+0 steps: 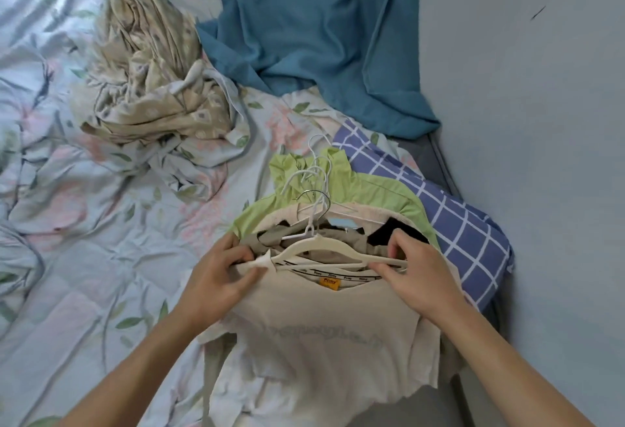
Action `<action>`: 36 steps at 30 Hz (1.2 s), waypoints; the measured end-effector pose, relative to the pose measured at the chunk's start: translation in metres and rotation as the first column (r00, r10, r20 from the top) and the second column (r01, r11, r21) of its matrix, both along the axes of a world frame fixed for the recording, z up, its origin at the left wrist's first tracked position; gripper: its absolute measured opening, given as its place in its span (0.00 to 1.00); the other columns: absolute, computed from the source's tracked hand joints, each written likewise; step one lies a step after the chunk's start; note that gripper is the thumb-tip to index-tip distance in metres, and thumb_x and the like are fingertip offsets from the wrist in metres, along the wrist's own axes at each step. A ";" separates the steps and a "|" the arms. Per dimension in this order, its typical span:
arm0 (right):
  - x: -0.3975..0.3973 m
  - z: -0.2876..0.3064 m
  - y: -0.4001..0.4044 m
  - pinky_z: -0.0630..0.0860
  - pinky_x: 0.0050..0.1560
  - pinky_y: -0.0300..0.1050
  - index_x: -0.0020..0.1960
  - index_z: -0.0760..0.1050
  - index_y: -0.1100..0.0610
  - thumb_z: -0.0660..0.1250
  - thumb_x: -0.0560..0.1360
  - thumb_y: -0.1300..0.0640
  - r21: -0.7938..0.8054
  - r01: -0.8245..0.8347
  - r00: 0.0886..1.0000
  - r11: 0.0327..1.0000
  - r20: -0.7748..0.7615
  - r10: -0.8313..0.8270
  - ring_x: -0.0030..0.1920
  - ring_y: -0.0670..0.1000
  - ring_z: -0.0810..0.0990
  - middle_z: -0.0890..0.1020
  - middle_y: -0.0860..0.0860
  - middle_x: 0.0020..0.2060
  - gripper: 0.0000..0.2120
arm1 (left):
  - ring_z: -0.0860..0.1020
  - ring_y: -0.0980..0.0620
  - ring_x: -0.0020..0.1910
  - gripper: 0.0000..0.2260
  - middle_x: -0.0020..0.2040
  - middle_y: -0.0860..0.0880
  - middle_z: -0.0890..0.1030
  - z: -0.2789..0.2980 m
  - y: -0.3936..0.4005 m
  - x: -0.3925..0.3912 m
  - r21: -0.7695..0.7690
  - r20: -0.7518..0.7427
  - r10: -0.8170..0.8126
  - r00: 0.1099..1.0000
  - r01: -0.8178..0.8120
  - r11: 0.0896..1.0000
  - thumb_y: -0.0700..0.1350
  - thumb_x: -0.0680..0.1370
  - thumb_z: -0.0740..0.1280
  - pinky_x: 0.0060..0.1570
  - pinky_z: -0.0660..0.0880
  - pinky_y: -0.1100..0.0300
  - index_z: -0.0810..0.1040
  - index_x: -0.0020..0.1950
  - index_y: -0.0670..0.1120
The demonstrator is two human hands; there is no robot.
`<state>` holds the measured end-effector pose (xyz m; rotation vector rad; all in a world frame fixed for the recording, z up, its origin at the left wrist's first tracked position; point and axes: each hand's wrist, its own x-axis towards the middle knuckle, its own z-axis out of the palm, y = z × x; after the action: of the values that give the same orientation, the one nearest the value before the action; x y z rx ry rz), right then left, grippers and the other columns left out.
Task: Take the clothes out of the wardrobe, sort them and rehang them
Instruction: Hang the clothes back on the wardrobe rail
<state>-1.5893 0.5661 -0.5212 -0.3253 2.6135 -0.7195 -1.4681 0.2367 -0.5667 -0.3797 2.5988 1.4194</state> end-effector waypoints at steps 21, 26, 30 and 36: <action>0.169 0.312 -0.117 0.63 0.36 0.47 0.42 0.79 0.56 0.73 0.68 0.45 -0.326 -0.679 0.622 0.658 0.221 0.751 0.30 0.45 0.69 0.75 0.46 0.28 0.14 | 0.76 0.50 0.47 0.05 0.45 0.54 0.73 0.360 0.029 0.333 -0.262 -0.211 0.642 0.737 -0.675 0.689 0.48 0.73 0.73 0.47 0.73 0.55 0.80 0.38 0.54; 0.234 0.345 -0.149 0.59 0.37 0.47 0.38 0.72 0.62 0.75 0.72 0.49 -0.483 -0.678 0.474 0.554 0.288 0.832 0.32 0.49 0.65 0.70 0.50 0.28 0.19 | 0.79 0.53 0.50 0.04 0.48 0.55 0.76 0.385 0.046 0.412 -0.261 -0.398 0.786 0.472 -0.880 0.397 0.48 0.73 0.77 0.50 0.76 0.56 0.83 0.41 0.53; 0.303 0.365 -0.178 0.60 0.34 0.44 0.37 0.74 0.61 0.73 0.77 0.53 -0.528 -0.702 0.403 0.478 0.258 0.878 0.30 0.46 0.64 0.68 0.47 0.27 0.16 | 0.76 0.55 0.57 0.11 0.55 0.52 0.75 0.397 0.060 0.474 -0.228 -0.466 0.870 0.159 -0.972 0.056 0.44 0.75 0.79 0.60 0.71 0.61 0.82 0.53 0.49; 0.429 0.387 -0.223 0.66 0.40 0.48 0.36 0.77 0.58 0.67 0.81 0.53 -0.607 -0.675 0.379 0.418 0.200 0.903 0.34 0.46 0.71 0.75 0.47 0.30 0.16 | 0.77 0.60 0.53 0.06 0.54 0.57 0.78 0.411 0.099 0.541 -0.057 -0.428 0.900 -0.084 -0.991 -0.120 0.46 0.80 0.73 0.54 0.75 0.61 0.78 0.54 0.53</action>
<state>-1.1598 0.3428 -0.1339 -1.2838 1.4058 -0.8235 -0.9274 0.3360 -0.1553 -2.9626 2.5289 0.9883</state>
